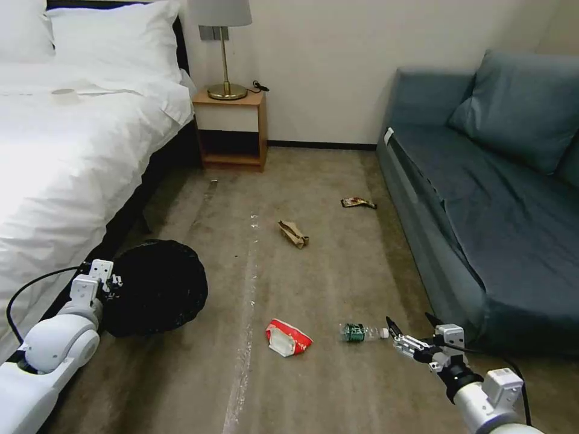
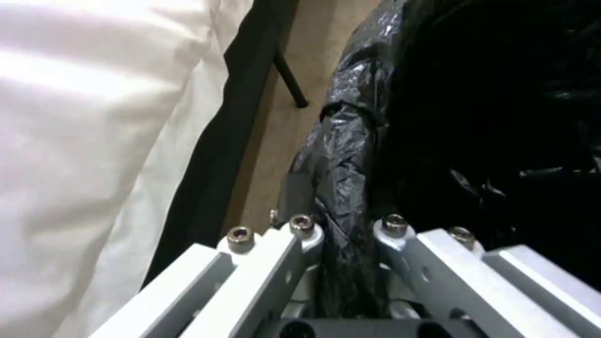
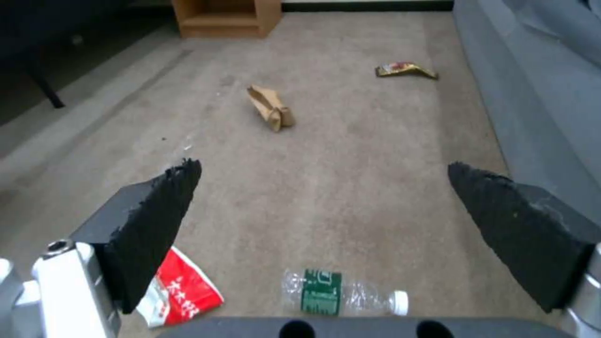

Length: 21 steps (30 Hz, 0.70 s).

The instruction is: Pick up the trash bin, then pick up the garbage on the floor and place it into the trash bin.

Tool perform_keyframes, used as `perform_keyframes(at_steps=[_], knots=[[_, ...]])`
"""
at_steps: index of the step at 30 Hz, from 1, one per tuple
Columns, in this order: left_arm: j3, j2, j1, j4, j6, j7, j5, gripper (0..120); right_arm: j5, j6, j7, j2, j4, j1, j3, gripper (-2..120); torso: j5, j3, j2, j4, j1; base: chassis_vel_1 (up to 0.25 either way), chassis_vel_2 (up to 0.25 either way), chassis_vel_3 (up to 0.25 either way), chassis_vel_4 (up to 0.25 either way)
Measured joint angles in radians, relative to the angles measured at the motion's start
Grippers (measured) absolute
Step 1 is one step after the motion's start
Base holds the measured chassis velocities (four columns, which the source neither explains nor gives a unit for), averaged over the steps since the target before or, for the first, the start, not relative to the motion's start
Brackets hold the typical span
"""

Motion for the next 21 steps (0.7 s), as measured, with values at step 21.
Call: perform_keyframes(at_steps=[21], knots=[[-0.015, -0.010, 0.019, -0.005, -0.005, 0.001, 0.005, 3, -0.004, 0.005, -0.012, -0.012, -0.020, 0.009, -0.020, 100, 0.0000, 0.000, 0.000, -0.0002, 0.000, -0.074, 0.076, 0.080, -0.076]])
